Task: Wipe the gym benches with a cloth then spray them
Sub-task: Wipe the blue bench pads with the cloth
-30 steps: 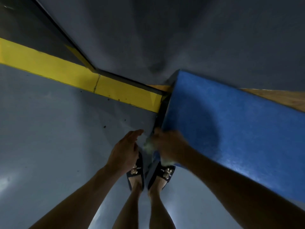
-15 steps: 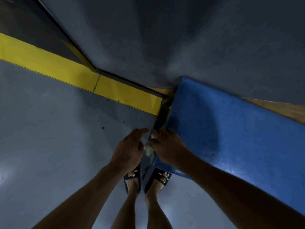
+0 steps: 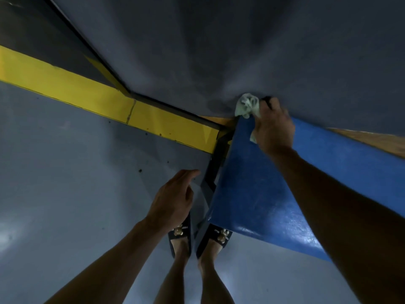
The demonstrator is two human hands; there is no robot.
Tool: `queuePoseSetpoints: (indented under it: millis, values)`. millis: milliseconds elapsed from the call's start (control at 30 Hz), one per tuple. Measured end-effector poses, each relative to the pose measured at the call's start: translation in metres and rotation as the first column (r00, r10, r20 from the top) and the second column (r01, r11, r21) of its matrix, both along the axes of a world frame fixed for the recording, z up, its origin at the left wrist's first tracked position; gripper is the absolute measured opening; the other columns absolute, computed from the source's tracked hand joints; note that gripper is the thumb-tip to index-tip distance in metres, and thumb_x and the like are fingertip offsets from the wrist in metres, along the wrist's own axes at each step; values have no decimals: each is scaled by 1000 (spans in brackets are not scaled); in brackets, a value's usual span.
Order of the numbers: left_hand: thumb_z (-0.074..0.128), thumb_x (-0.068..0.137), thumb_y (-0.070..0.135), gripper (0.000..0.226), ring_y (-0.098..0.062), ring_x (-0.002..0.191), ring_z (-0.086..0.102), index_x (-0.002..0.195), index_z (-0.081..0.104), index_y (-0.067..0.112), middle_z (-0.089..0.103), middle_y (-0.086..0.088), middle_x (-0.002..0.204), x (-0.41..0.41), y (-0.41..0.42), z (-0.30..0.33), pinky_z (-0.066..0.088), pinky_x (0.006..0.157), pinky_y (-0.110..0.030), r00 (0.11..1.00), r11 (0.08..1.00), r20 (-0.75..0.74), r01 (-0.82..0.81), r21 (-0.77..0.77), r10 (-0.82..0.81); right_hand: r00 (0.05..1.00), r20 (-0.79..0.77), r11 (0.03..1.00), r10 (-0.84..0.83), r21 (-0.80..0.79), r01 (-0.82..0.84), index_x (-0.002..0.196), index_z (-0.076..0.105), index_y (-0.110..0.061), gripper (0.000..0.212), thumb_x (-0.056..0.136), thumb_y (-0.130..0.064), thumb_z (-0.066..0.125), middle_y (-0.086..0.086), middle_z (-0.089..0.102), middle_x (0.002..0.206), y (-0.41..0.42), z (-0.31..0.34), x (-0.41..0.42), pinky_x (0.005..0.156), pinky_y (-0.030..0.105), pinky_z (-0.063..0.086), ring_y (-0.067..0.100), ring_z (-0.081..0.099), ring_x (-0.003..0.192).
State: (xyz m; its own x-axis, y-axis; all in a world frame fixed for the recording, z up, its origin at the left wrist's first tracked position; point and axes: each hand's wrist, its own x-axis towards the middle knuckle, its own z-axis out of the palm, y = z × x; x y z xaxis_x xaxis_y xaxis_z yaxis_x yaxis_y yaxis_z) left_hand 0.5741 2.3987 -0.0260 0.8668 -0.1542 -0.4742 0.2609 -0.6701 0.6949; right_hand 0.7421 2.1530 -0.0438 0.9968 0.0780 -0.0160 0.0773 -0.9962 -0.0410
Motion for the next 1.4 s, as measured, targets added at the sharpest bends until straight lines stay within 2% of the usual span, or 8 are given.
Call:
queuePoseSetpoints:
  millis: [233, 500, 567, 633, 733, 1000, 1200, 1400]
  values:
    - [39, 98, 9, 45, -9, 112, 59, 137, 46, 29, 53, 7, 137, -10, -11, 5, 52, 94, -34, 998, 1000, -69, -3, -11, 2, 986, -139, 989, 89, 131, -71, 132, 54, -26, 52, 80, -23, 51, 6, 50, 115, 34, 7, -154, 79, 36, 35, 28, 46, 97]
    - [39, 100, 14, 43, -8, 115, 57, 138, 45, 31, 52, 10, 138, -19, -17, 8, 51, 95, -32, 996, 998, -64, 69, 13, -68, 724, -236, 760, 648, 142, -634, 130, 55, -34, 66, 68, -25, 75, -1, 51, 122, -11, 11, -202, 82, 38, 45, 24, 53, 98]
    - [39, 99, 14, 43, -9, 117, 56, 139, 44, 33, 51, 10, 139, -22, -21, 10, 51, 96, -34, 994, 997, -75, 78, 22, -76, 845, -129, 855, 519, 65, -515, 121, 58, -29, 51, 72, -21, 68, 6, 52, 120, -39, 10, -167, 76, 40, 43, 32, 54, 94]
    - [39, 99, 14, 44, -9, 116, 57, 138, 42, 33, 50, 10, 139, -26, -27, 12, 51, 95, -36, 993, 994, -58, 106, 18, -105, 992, -89, 996, 85, 45, -81, 116, 54, -24, 41, 76, -25, 61, 13, 54, 118, -64, 15, -146, 71, 43, 43, 38, 52, 92]
    - [39, 98, 11, 46, -7, 111, 57, 137, 42, 35, 51, 11, 137, -33, -34, 16, 52, 92, -34, 991, 991, -17, 134, -5, -134, 924, -51, 917, -378, 116, 382, 124, 59, -15, 50, 74, -16, 54, 19, 53, 112, -52, 15, -164, 68, 44, 42, 40, 51, 90]
    - [50, 95, 10, 35, -6, 99, 61, 124, 50, 30, 59, 11, 118, -50, -51, 18, 56, 83, -35, 994, 994, 18, 108, 22, -109, 964, -245, 942, -102, 287, 173, 144, 43, -31, 66, 81, -13, 51, 1, 52, 135, 56, 19, -286, 106, 42, 38, 25, 47, 124]
    - [49, 93, 2, 42, 2, 102, 56, 125, 53, 30, 56, 17, 119, -55, -62, 27, 42, 78, -9, 988, 988, 25, 148, 40, -149, 965, -262, 975, 31, 220, 28, 146, 38, -37, 71, 81, -24, 63, 2, 53, 128, -20, 9, -305, 100, 41, 45, 27, 51, 117]
    - [46, 94, 1, 41, 4, 103, 53, 123, 54, 29, 53, 20, 116, -53, -105, 31, 36, 74, -4, 976, 975, 39, 212, 69, -214, 967, -184, 973, -175, 117, 198, 147, 39, -33, 86, 71, -8, 69, 8, 51, 125, -124, 12, -326, 87, 42, 49, 33, 50, 102]
